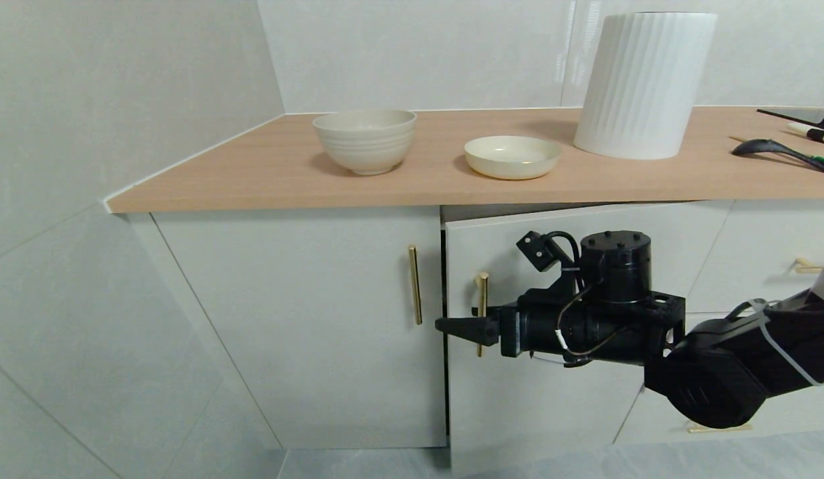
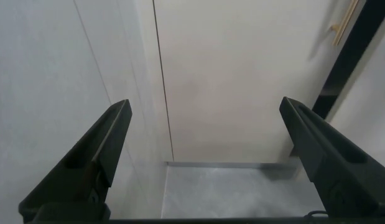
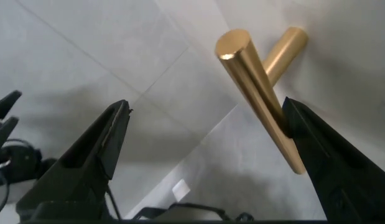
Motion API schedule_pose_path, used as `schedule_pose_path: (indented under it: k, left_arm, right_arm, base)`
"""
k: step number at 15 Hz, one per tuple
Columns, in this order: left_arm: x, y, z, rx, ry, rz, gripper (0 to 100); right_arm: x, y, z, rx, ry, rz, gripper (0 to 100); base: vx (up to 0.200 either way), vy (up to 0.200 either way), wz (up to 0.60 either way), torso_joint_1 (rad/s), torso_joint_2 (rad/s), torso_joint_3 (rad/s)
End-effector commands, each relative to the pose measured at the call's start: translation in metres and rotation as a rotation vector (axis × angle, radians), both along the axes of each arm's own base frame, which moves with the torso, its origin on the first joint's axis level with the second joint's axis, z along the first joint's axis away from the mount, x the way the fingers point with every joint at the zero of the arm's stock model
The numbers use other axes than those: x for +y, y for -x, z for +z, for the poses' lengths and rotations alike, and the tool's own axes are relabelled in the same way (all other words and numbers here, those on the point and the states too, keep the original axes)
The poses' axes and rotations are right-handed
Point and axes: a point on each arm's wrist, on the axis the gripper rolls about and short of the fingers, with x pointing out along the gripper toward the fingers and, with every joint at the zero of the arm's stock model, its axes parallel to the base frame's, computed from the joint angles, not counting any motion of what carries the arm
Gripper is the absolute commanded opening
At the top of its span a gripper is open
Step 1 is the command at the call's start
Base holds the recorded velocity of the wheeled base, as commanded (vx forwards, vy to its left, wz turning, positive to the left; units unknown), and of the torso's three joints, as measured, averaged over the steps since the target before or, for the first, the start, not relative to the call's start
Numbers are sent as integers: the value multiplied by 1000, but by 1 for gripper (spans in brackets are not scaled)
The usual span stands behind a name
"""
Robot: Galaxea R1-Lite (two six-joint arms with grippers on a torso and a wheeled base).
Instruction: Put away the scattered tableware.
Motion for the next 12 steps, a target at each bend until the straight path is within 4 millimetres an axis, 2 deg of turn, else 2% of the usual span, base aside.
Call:
schedule_pose_path:
  k: [1,3,5,7,8,9,11,12]
  left_arm:
    - [0,0,0,0,-9,0,100]
    - [0,0,2,-15,-20,0,100]
    - [0,11,38,-144,-30,-19,100]
    - [-3,11,66,-60,-36,-158,100]
    - [-6,0,74,28,-47,-275,100]
    - [-8,-22,81,155,-31,-386,100]
    - [-10,-56,91,285,3,-459,100]
    - [-13,-84,98,330,11,-499,100]
  right_arm:
    - [-7,10,2,5,4,3,100]
    - [-12,16,-1,-28,-32,28,100]
    - [-14,19,-4,-34,-48,27,100]
    - [-15,20,-5,-30,-46,30,100]
    - [-16,22,-4,-29,-49,42,100]
    - [-17,24,-5,-24,-51,60,100]
    - [-17,26,-7,-10,-49,88,100]
    - [-17,28,-10,0,-47,103,100]
  base:
    - [0,0,0,0,0,0]
    - [0,0,0,0,0,0]
    - [0,0,0,0,0,0]
    - [0,0,0,0,0,0]
    - [0,0,0,0,0,0]
    - [0,0,0,0,0,0]
    - [0,0,0,0,0,0]
    - [0,0,0,0,0,0]
